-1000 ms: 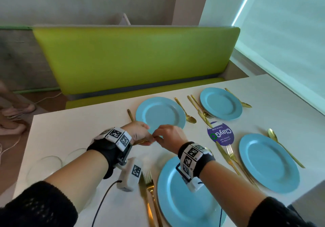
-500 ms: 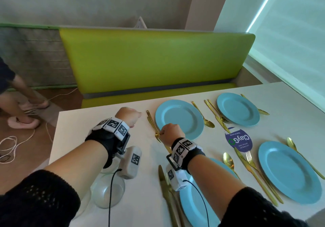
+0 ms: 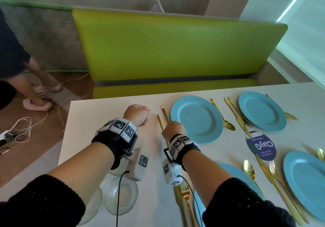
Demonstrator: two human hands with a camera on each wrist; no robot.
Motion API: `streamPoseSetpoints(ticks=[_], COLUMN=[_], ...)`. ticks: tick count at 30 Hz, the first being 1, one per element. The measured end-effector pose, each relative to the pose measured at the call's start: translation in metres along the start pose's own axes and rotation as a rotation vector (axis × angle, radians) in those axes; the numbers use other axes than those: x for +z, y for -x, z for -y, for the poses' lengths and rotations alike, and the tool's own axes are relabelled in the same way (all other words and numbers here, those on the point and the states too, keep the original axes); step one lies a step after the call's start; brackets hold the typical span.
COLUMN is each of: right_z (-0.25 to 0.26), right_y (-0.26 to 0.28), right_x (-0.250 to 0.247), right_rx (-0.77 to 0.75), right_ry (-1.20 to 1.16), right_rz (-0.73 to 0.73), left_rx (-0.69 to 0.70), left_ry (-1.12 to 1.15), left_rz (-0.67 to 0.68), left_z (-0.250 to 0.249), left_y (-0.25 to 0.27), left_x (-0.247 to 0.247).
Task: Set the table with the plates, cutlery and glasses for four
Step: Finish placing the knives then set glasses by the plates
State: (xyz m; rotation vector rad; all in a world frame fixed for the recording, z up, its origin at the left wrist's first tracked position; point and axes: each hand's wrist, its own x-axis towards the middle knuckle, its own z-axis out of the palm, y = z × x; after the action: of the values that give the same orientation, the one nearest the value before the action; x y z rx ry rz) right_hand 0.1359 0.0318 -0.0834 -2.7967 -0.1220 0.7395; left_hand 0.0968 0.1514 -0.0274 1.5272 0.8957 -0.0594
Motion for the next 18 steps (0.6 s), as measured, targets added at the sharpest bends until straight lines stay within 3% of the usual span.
streamPoseSetpoints(ticks=[8,18], right_z=[0.006,0.018], right_y=[-0.015,-0.027], right_x=[-0.001,0.0], right_rx=[0.1,0.076], right_ry=[-0.131,-0.081], right_rz=[-0.088,-0.149], left_rx=[-0.006,-0.009], left_ry=[0.028,0.061], left_rz=[0.029,0.013], left_z=[0.005,0.009], left_y=[-0.009,-0.014], left_x=[-0.001,-0.006])
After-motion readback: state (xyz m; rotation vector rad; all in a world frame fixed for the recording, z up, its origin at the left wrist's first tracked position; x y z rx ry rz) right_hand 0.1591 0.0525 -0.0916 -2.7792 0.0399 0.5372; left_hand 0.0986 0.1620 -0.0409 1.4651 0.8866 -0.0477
